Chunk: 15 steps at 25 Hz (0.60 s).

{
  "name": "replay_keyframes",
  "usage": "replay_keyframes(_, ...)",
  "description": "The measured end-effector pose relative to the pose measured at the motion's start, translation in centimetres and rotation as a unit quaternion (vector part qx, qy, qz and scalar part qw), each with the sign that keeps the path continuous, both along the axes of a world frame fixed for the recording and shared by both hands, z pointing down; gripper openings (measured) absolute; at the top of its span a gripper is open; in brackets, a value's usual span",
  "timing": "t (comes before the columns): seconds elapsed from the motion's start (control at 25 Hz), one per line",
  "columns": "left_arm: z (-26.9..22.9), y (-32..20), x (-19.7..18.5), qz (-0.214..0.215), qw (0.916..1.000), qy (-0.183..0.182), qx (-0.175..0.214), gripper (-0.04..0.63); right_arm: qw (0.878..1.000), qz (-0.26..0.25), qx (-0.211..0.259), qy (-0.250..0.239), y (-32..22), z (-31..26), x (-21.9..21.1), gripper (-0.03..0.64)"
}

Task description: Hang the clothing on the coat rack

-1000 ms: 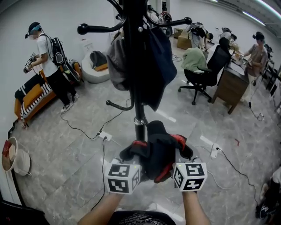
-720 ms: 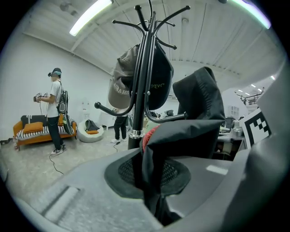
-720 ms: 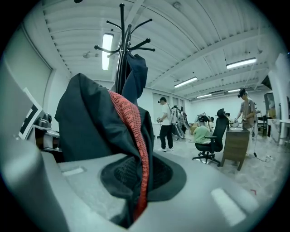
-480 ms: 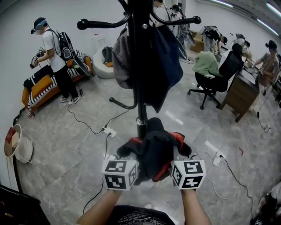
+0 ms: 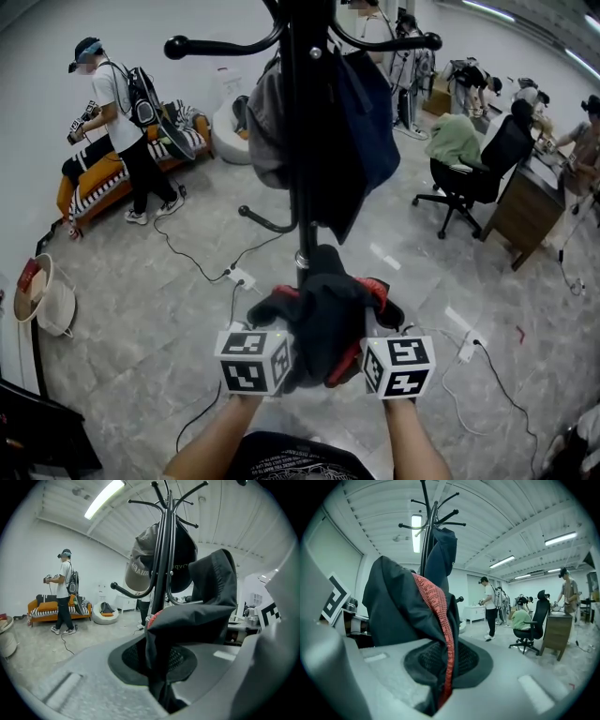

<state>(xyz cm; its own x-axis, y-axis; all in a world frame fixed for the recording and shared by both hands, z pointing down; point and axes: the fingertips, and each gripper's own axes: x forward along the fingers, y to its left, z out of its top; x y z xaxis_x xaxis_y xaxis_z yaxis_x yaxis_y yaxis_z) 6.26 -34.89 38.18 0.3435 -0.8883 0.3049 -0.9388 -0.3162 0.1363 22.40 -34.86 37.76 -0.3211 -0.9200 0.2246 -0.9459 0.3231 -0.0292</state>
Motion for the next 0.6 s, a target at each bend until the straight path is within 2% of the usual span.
replay_keyframes(0.6,1.6,-3.0,0.2,0.01,0.9998,0.014,-0.013,0.029,1.0,-0.011,-0.017,0.003,-2.2,1.9,-1.5,0.021)
